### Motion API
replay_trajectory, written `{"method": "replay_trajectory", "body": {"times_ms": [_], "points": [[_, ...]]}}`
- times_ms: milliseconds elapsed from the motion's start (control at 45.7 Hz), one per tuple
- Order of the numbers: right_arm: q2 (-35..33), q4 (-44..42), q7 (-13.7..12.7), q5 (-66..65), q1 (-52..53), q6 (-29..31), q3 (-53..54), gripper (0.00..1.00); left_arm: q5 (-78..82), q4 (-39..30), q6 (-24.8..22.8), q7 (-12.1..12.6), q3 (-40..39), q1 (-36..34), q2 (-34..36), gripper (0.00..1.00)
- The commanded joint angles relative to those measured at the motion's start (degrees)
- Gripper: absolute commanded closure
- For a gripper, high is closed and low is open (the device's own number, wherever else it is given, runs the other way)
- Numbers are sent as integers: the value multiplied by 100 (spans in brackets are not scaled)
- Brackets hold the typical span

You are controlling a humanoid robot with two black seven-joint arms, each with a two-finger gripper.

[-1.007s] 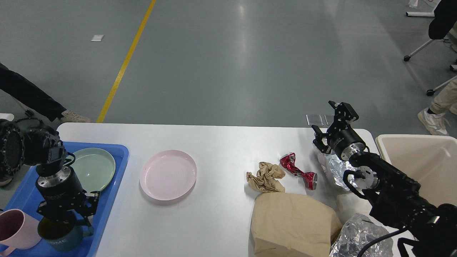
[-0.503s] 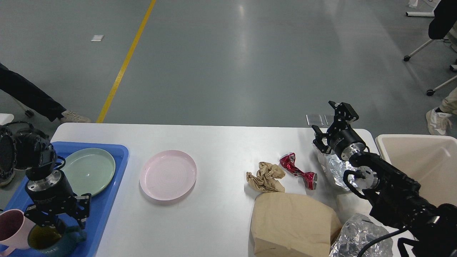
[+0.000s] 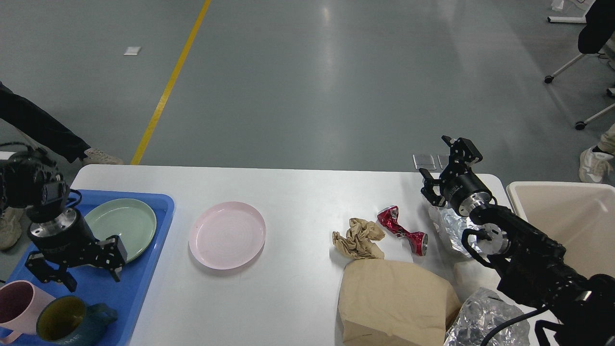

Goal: Tidy desktop
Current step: 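Move the left gripper over to the pink plate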

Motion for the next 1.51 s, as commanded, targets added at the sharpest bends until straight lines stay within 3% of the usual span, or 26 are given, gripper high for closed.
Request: {"method": "replay_trajectory", "body": {"times_ms": [0,263,635,875,1247,1488], "points": [[0,0,0,0,0,0,0,0,0,-140,0,19,49,-789,-45,4],[0,0,0,0,0,0,0,0,438,-245,0,20,84,-1783,-923,4],[0,0,0,0,0,0,0,0,764,-254,0,19,-100,-2100,-2593,4],[0,0,0,0,0,0,0,0,975,-254,0,19,-311,-2021,-2998,4],[0,0,0,0,0,0,0,0,958,-184,1781,37,-426,-844,-3007,4],[0,0,0,0,0,0,0,0,931,-149,3258,37,-601,-44,-2989,4]]}}
